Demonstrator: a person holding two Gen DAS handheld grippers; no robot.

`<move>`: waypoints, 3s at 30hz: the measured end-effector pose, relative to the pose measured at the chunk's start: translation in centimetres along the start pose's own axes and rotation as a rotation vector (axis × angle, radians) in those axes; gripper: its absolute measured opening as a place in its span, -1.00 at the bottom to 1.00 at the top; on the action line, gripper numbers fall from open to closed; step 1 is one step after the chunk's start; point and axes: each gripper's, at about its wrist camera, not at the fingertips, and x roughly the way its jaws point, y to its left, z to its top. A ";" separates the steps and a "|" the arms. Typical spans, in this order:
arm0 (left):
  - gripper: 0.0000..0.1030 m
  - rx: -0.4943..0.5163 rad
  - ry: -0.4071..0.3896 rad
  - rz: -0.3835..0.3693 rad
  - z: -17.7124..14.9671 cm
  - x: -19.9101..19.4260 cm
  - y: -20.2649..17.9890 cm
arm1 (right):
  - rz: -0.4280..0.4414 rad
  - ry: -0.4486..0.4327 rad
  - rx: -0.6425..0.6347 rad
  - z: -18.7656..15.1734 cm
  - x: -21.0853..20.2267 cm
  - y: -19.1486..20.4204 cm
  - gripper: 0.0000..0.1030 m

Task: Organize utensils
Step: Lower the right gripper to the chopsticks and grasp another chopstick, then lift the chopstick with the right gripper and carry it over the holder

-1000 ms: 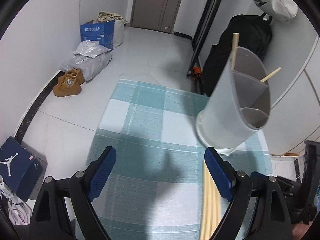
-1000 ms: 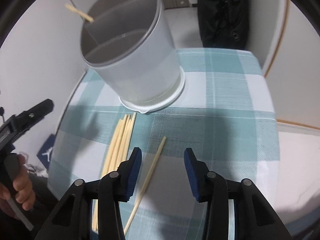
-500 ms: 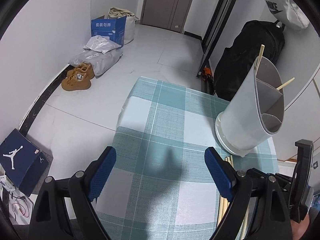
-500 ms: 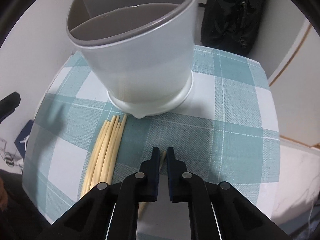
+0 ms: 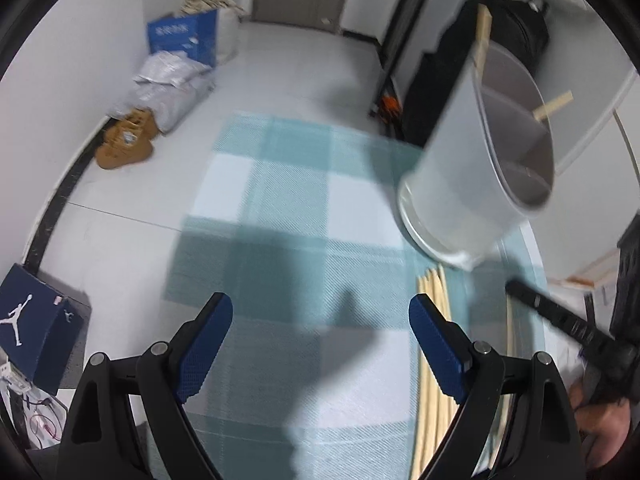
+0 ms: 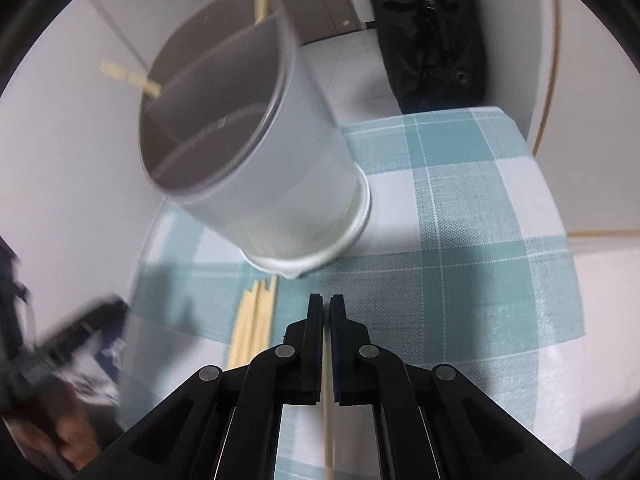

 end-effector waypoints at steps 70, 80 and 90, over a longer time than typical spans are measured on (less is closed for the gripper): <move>-0.98 0.188 -0.338 -0.052 0.1 -7.7 -7.7 | 0.219 -0.403 0.022 1.1 -12.0 -0.5 -0.95; -0.98 0.177 -0.393 -0.105 -0.3 -10.1 -7.5 | 0.185 -0.444 -0.061 0.0 -13.2 1.8 -0.96; -0.98 0.221 -0.414 -0.124 0.2 -12.2 -8.6 | 0.141 -0.471 -0.135 0.9 -14.2 4.1 -0.96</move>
